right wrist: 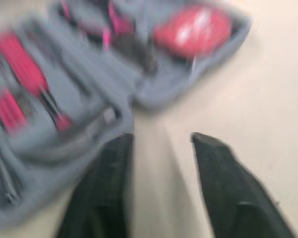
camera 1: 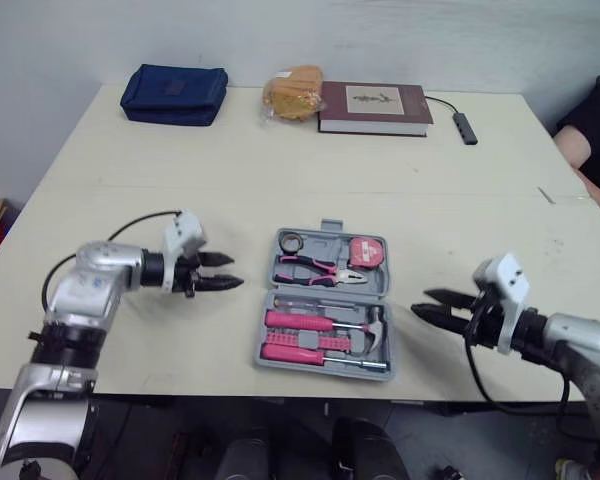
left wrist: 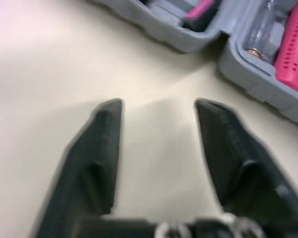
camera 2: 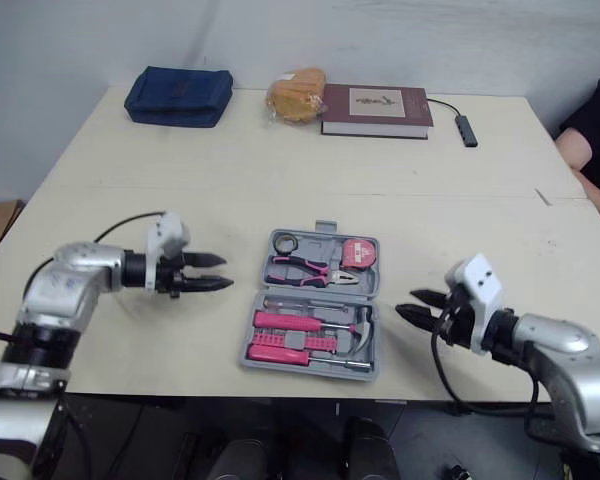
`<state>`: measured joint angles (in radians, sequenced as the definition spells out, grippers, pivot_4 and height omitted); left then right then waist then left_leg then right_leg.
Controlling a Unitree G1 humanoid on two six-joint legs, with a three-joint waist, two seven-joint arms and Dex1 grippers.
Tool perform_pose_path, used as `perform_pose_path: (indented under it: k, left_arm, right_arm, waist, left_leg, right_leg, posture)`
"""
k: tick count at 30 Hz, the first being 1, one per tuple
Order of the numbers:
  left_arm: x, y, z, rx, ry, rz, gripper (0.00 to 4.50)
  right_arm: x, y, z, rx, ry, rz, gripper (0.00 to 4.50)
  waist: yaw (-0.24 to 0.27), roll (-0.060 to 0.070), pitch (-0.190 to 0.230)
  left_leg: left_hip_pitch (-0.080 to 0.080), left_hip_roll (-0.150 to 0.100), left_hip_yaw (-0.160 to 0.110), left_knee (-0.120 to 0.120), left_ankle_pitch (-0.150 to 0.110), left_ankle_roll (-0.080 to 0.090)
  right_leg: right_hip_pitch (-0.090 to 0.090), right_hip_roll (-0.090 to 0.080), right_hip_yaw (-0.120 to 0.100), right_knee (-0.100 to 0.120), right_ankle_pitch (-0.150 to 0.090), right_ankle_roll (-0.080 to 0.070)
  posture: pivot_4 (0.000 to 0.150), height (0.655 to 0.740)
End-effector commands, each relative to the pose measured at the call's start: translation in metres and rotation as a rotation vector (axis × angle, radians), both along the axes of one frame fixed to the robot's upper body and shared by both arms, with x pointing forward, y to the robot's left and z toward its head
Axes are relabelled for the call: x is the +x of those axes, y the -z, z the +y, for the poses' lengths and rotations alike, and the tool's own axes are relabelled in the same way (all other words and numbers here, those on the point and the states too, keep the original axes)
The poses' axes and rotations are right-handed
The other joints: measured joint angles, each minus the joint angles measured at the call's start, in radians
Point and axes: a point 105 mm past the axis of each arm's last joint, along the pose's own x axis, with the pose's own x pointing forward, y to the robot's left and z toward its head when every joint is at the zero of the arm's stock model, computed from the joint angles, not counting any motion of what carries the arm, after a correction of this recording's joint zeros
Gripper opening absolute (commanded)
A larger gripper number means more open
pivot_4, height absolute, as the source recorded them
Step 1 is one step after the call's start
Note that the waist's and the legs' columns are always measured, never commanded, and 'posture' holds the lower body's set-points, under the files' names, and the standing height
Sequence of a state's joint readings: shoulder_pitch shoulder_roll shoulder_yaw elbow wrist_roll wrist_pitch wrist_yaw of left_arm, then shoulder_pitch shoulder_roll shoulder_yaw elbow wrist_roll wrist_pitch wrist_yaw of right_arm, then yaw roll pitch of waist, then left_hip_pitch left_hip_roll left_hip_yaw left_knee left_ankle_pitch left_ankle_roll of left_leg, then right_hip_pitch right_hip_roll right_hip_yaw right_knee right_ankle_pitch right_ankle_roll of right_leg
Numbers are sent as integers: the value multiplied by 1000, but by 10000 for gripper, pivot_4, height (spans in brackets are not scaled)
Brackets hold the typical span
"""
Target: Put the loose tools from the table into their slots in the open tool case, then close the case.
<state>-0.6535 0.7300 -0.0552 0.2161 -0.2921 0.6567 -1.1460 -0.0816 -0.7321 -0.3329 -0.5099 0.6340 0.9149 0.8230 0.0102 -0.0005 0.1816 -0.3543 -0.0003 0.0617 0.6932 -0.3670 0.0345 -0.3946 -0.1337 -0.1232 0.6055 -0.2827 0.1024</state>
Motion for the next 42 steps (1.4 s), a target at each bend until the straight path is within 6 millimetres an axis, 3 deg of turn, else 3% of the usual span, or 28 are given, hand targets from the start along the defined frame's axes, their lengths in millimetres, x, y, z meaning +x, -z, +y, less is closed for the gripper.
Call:
perform_pose_path:
  k: [1,2,8,14,22,31,42]
  left_arm:
    - [-4,-21,-7,23,-44,104,44802]
    - [-2,-27,-13,3,-64,117,45000]
    - [12,-30,-33,44,-239,205,45000]
    - [12,-20,-50,83,-260,209,45000]
    - [18,-12,-59,75,-313,208,45000]
    - [33,0,-54,110,-392,158,45000]
    - [26,12,-64,125,-350,200,45000]
  right_arm:
    - [-9,-4,4,-66,54,205,39097]
    - [-9,-3,4,-101,72,251,44395]
    - [16,-16,19,-24,124,298,44395]
    - [42,-7,14,-106,279,322,44395]
    - [58,-4,11,-103,379,347,44395]
    - [64,5,16,-91,419,383,44395]
    - [68,25,18,-93,476,456,44395]
  waist:
    - [-1,1,1]
    - [0,2,1]
    - [9,2,2]
    - [10,2,2]
    - [10,2,2]
    - [10,2,2]
    - [6,2,2]
  left_leg:
    - [0,0,-1,0,0,0]
    - [-1,0,-1,0,0,0]
    - [-4,-1,-1,-1,0,0]
    - [-5,-4,0,-1,1,1]
    - [-5,-4,0,-1,2,0]
    - [-5,-4,1,-1,2,0]
    - [-4,-4,1,-1,2,0]
  right_leg:
    - [0,0,0,0,0,0]
    - [-1,0,0,0,0,0]
    - [-3,2,0,0,0,0]
    - [-5,3,0,0,0,0]
    - [-5,4,-1,1,0,1]
    - [-5,4,-1,1,0,1]
    - [-5,4,0,2,0,1]
  posture:
    - [1500,7400]
    - [1500,7400]
    - [1500,7400]
    - [1500,7400]
    - [1500,7400]
    - [1500,7400]
    - [1500,7400]
